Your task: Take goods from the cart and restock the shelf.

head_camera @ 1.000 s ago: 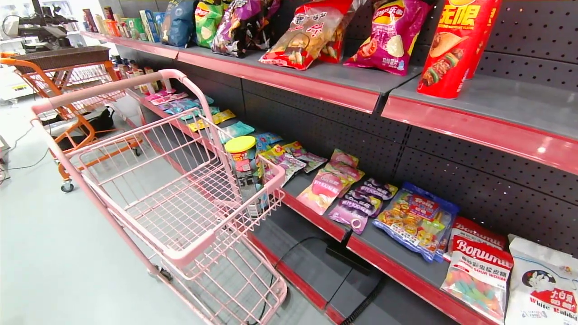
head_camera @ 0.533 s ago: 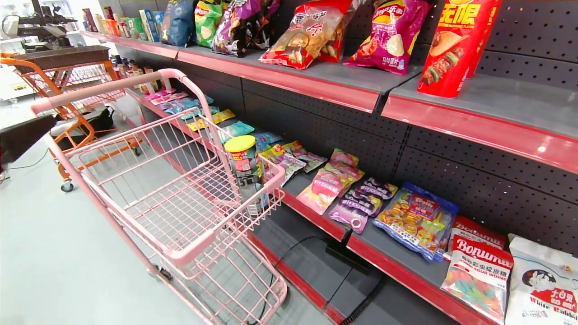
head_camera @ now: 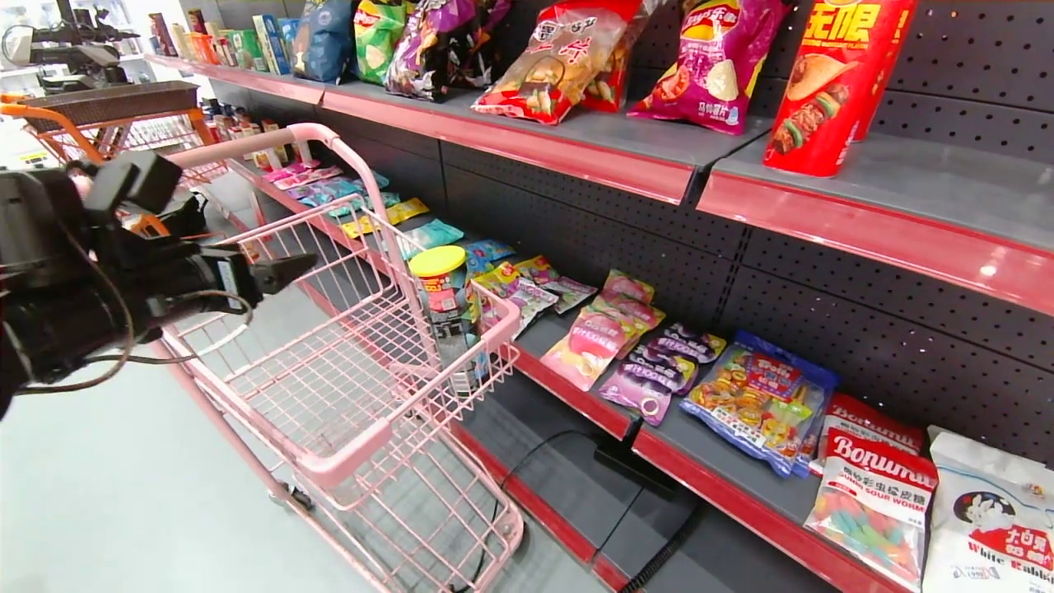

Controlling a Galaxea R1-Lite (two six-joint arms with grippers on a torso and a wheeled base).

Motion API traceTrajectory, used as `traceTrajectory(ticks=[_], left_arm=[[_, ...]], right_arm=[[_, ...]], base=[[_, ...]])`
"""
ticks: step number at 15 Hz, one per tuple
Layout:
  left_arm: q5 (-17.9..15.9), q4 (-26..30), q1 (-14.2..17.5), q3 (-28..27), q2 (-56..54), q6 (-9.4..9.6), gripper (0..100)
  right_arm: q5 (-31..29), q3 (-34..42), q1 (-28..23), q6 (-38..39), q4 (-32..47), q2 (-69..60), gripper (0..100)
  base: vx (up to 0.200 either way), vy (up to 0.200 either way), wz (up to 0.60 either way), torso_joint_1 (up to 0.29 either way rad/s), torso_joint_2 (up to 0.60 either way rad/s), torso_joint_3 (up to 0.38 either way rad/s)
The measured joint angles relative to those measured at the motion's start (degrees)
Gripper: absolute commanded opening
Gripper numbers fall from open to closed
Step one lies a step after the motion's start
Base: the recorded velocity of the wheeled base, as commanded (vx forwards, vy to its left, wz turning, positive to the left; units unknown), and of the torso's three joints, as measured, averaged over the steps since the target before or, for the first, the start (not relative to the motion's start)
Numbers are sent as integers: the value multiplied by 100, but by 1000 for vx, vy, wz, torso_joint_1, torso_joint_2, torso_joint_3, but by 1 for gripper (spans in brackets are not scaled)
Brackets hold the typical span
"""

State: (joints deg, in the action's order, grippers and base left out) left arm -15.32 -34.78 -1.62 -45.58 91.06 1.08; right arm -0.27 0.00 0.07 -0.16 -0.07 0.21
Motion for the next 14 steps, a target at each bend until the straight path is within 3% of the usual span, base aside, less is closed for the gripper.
traceTrajectory(ticks=[3,5,8,14], left_arm=[[-13,-193,-778,-108,612,0,100],[11,-404,-1073,-321,1026,6,100],[11,-545,-1293,-706,1580,30,100],[-13,-578,-1445,-1184,2321,33,100]], right_arm=[[0,0,-2,0,0,0,100],[0,0,0,0,0,0,100],[0,0,0,0,0,0,100],[2,0,-2,2,0,0,100]], base=[[0,0,0,0,0,0],[0,0,0,0,0,0],[0,0,0,0,0,0],[0,0,0,0,0,0]])
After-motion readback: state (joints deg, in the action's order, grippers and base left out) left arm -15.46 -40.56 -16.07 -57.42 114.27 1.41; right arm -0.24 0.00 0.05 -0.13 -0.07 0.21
